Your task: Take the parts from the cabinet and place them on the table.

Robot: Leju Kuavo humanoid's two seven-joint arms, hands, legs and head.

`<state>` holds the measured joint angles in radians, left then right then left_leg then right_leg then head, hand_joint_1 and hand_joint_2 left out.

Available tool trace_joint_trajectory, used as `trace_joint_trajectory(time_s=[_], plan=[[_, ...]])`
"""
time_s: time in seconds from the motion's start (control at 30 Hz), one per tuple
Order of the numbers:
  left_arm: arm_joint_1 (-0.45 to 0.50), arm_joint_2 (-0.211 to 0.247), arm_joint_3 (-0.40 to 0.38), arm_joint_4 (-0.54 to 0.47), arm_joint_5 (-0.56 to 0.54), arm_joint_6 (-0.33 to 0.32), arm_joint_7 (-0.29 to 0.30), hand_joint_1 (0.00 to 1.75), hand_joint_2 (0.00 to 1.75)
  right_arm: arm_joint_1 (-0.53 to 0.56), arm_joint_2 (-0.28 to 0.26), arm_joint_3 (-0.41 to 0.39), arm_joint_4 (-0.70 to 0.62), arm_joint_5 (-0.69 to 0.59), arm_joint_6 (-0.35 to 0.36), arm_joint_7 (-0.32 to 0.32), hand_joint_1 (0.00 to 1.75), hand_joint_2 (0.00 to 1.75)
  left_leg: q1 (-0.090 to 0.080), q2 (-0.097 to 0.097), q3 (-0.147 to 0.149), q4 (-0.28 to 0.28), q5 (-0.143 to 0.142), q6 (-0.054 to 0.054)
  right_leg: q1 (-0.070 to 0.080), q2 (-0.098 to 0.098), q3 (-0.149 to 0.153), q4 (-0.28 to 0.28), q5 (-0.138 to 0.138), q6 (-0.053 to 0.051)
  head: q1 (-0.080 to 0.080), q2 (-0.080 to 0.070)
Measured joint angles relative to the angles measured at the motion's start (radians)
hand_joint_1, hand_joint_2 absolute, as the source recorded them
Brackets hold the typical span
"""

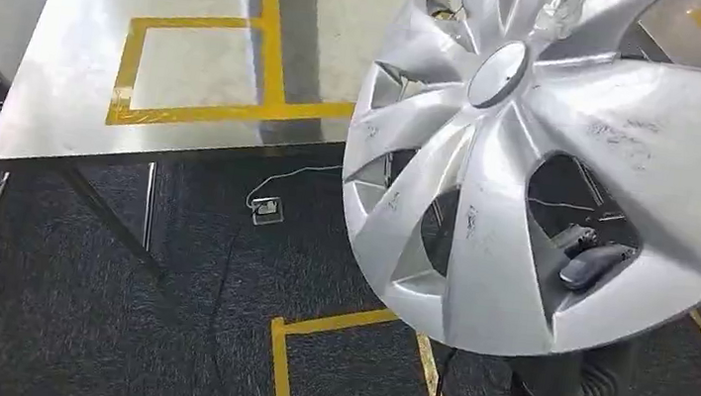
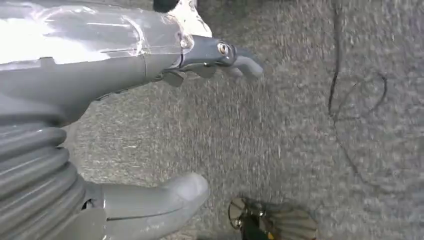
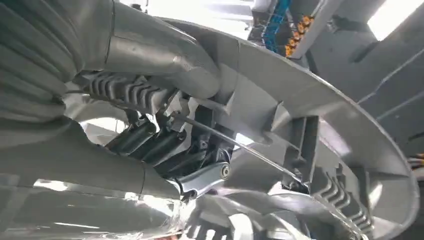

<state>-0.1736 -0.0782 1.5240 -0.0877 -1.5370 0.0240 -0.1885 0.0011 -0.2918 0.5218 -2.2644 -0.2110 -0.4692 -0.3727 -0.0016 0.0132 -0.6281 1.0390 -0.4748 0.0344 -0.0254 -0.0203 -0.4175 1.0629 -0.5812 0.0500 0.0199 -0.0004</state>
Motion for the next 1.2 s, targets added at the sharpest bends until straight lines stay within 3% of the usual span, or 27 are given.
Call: trace_joint_trajectory(time_s=[0.03, 0.07, 0.1, 0.17, 0.2, 0.23, 0.27, 0.3, 0.33, 0.4, 0.43, 0.5, 0.53, 0.6, 0.67, 0.7, 0.73, 0.83, 0.87, 0.9, 0.93, 0.97, 1.0, 1.03, 1.07, 1.2], plan=[[0.0, 0.0, 0.0, 0.0, -0.001, 0.0, 0.0, 0.0, 1.75, 0.0, 0.0, -0.003, 0.002, 0.0, 0.0, -0.001, 1.75, 1.75, 0.002, -0.002, 0.021, -0.008, -0.009, 0.006, 0.0, 0.009, -0.047, 0.079, 0.021, 0.002, 0.003, 0.0], [0.0, 0.0, 0.0, 0.0, -0.001, 0.0, 0.0, 0.0, 1.75, 0.001, 0.0, -0.005, 0.005, 0.0, 0.001, -0.001, 1.75, 1.75, 0.002, -0.006, 0.039, -0.015, -0.019, 0.01, 0.0, 0.012, -0.105, 0.151, 0.011, 0.003, 0.012, 0.0], [0.0, 0.0, 0.0, 0.0, -0.001, 0.0, 0.0, 0.0, 1.75, 0.002, 0.0, -0.006, 0.007, 0.0, 0.002, -0.001, 1.75, 1.75, 0.001, -0.008, 0.055, -0.019, -0.029, 0.011, 0.0, 0.013, -0.153, 0.195, -0.021, 0.004, 0.017, 0.0], [0.001, 0.0, 0.0, 0.0, -0.001, 0.0, 0.0, 0.0, 1.75, 0.001, 0.001, -0.007, 0.009, 0.0, 0.002, -0.001, 1.75, 1.75, 0.0, -0.016, 0.095, -0.024, -0.055, 0.011, 0.001, 0.014, -0.223, 0.221, -0.11, 0.005, 0.026, 0.0], [0.001, -0.002, 0.0, 0.0, -0.001, 0.0, 0.0, 0.0, 1.75, 0.002, 0.001, -0.007, 0.01, 0.0, 0.002, -0.001, 1.75, 1.75, -0.001, -0.02, 0.118, -0.025, -0.071, 0.01, 0.002, 0.014, -0.242, 0.207, -0.132, 0.004, 0.029, 0.0], [0.001, -0.002, 0.0, 0.0, -0.001, 0.0, 0.0, 0.0, 1.75, 0.002, 0.001, -0.007, 0.011, -0.001, 0.002, -0.001, 1.75, 1.75, -0.001, -0.024, 0.143, -0.025, -0.087, 0.009, 0.005, 0.014, -0.251, 0.171, -0.123, 0.0, 0.034, 0.0], [0.001, -0.002, 0.0, 0.0, -0.001, 0.0, 0.0, 0.0, 1.75, 0.002, 0.001, -0.007, 0.013, -0.001, 0.002, -0.001, 1.75, 1.75, -0.002, -0.028, 0.167, -0.025, -0.103, 0.007, 0.009, 0.016, -0.251, 0.116, -0.072, -0.009, 0.039, 0.0], [0.001, -0.003, 0.0, 0.0, -0.001, 0.0, 0.0, 0.0, 1.75, 0.002, 0.001, -0.007, 0.014, -0.001, 0.003, -0.001, 1.75, 1.75, -0.004, -0.029, 0.185, -0.026, -0.118, 0.005, 0.014, 0.018, -0.251, 0.053, 0.022, -0.02, 0.045, 0.0], [0.004, -0.007, 0.0, 0.0, -0.001, 0.0, 0.0, 0.0, 1.75, 0.002, 0.001, -0.007, 0.016, -0.002, 0.003, -0.001, 1.75, 1.75, -0.002, -0.03, 0.193, -0.026, -0.132, 0.005, 0.021, 0.023, -0.258, -0.01, 0.165, -0.037, 0.049, 0.0], [-0.001, -0.011, 0.0, 0.0, -0.001, 0.0, 0.0, 0.0, 1.75, 0.004, 0.002, -0.007, 0.018, -0.002, 0.005, -0.002, 1.75, 1.75, -0.009, -0.038, 0.201, -0.02, -0.154, -0.015, 0.027, 0.028, -0.254, -0.002, 0.163, -0.044, 0.042, 0.0], [-0.001, -0.01, 0.0, 0.0, 0.0, 0.0, 0.0, 0.0, 1.75, 0.0, 0.003, -0.008, 0.015, -0.002, 0.005, -0.002, 1.75, 1.75, -0.007, -0.034, 0.214, -0.017, -0.15, -0.019, 0.028, 0.028, -0.252, -0.008, 0.155, -0.05, 0.04, 0.0], [-0.006, -0.008, 0.0, 0.0, -0.001, 0.0, -0.001, 0.0, 1.75, -0.001, 0.004, -0.008, 0.014, -0.002, 0.005, -0.002, 1.75, 1.75, -0.009, -0.034, 0.2, 0.003, -0.129, -0.032, 0.022, 0.025, -0.234, -0.031, 0.152, -0.058, 0.04, 0.0], [-0.007, -0.009, 0.0, 0.0, -0.001, 0.0, -0.001, 0.0, 1.75, 0.0, 0.007, -0.008, 0.015, -0.002, 0.005, -0.002, 1.75, 1.75, -0.008, -0.022, 0.18, 0.044, -0.133, -0.039, 0.019, 0.025, -0.222, -0.044, 0.152, -0.058, 0.039, 0.0], [-0.007, -0.01, 0.0, 0.0, -0.001, 0.0, -0.001, 0.0, 1.75, -0.003, 0.011, -0.008, 0.015, -0.002, 0.005, -0.002, 1.75, 1.75, 0.001, -0.016, 0.108, 0.149, -0.18, -0.05, 0.016, 0.024, -0.209, -0.057, 0.148, -0.063, 0.024, 0.0], [-0.005, -0.008, 0.0, 0.0, -0.001, 0.0, 0.001, 0.0, 1.75, -0.004, 0.013, -0.008, 0.016, -0.002, 0.005, -0.002, 1.75, 1.75, 0.011, -0.015, 0.032, 0.233, -0.236, -0.058, 0.014, 0.024, -0.196, -0.058, 0.137, -0.063, 0.02, 0.0], [-0.003, -0.008, 0.0, 0.0, -0.001, 0.0, 0.003, 0.0, 1.75, -0.003, 0.014, -0.008, 0.016, -0.002, 0.005, -0.002, 1.75, 1.75, 0.016, -0.014, 0.015, 0.228, -0.232, -0.062, 0.012, 0.024, -0.188, -0.058, 0.129, -0.061, 0.018, 0.0], [-0.003, -0.008, 0.0, 0.0, -0.001, 0.0, 0.004, 0.0, 1.75, -0.003, 0.014, -0.007, 0.018, -0.002, 0.005, -0.002, 1.75, 1.75, 0.019, -0.013, 0.013, 0.194, -0.2, -0.064, 0.01, 0.024, -0.178, -0.057, 0.122, -0.057, 0.017, 0.0], [-0.003, -0.008, 0.0, 0.0, -0.001, 0.0, 0.004, 0.0, 1.75, -0.003, 0.017, -0.008, 0.022, -0.003, 0.005, -0.002, 1.75, 1.75, 0.024, -0.005, 0.055, 0.0, -0.025, -0.07, 0.003, 0.022, -0.152, -0.057, 0.102, -0.04, 0.012, 0.0], [-0.004, -0.008, 0.0, 0.0, -0.001, 0.0, 0.004, 0.0, 1.75, -0.003, 0.017, -0.007, 0.023, -0.003, 0.005, -0.002, 1.75, 1.75, 0.018, 0.0, 0.05, -0.008, -0.071, -0.066, 0.004, 0.024, -0.145, -0.052, 0.099, -0.034, 0.005, 0.0], [-0.006, -0.008, 0.0, 0.0, -0.001, 0.0, 0.004, 0.0, 1.75, -0.005, 0.017, -0.008, 0.023, -0.003, 0.005, -0.002, 1.75, 1.75, 0.016, 0.001, 0.057, -0.003, -0.066, -0.05, 0.006, 0.024, -0.148, -0.052, 0.095, -0.026, 0.003, 0.0], [-0.003, -0.008, 0.0, 0.0, -0.001, 0.0, 0.003, 0.0, 1.75, -0.005, 0.017, -0.008, 0.023, -0.003, 0.005, -0.002, 1.75, 1.75, 0.013, -0.002, 0.056, -0.003, -0.04, -0.039, 0.006, 0.022, -0.144, -0.053, 0.092, -0.019, 0.006, 0.0], [-0.002, -0.008, 0.0, 0.0, -0.001, 0.0, 0.003, 0.0, 1.75, -0.005, 0.018, -0.008, 0.023, -0.004, 0.006, -0.002, 1.75, 1.75, 0.012, -0.004, 0.057, -0.002, -0.045, -0.032, 0.006, 0.02, -0.14, -0.059, 0.091, -0.013, 0.006, 0.0], [-0.004, -0.009, 0.0, 0.0, -0.001, 0.0, 0.003, 0.0, 1.75, -0.004, 0.018, -0.008, 0.024, -0.006, 0.006, -0.002, 1.75, 1.75, 0.017, -0.005, 0.057, -0.007, -0.036, -0.039, 0.007, 0.019, -0.139, -0.054, 0.081, -0.03, 0.005, 0.0], [-0.005, -0.008, 0.0, 0.0, -0.001, 0.0, 0.003, 0.0, 1.75, -0.004, 0.019, -0.009, 0.024, -0.008, 0.006, -0.002, 1.75, 1.75, 0.018, -0.01, 0.057, -0.007, -0.036, -0.039, 0.008, 0.018, -0.139, -0.055, 0.087, -0.059, 0.013, 0.0], [-0.005, -0.008, 0.0, 0.0, -0.001, 0.001, 0.003, 0.0, 1.75, -0.004, 0.019, -0.009, 0.023, -0.008, 0.006, -0.002, 1.75, 1.75, 0.017, -0.012, 0.058, -0.007, -0.036, -0.039, 0.009, 0.018, -0.138, -0.056, 0.084, -0.072, 0.019, 0.0], [-0.004, -0.01, 0.0, 0.0, -0.001, 0.0, 0.003, 0.0, 1.75, -0.004, 0.019, -0.009, 0.023, -0.009, 0.006, -0.002, 1.75, 1.75, 0.015, -0.016, 0.057, -0.007, -0.039, -0.031, 0.009, 0.013, -0.133, -0.061, 0.089, -0.081, 0.036, 0.0]])
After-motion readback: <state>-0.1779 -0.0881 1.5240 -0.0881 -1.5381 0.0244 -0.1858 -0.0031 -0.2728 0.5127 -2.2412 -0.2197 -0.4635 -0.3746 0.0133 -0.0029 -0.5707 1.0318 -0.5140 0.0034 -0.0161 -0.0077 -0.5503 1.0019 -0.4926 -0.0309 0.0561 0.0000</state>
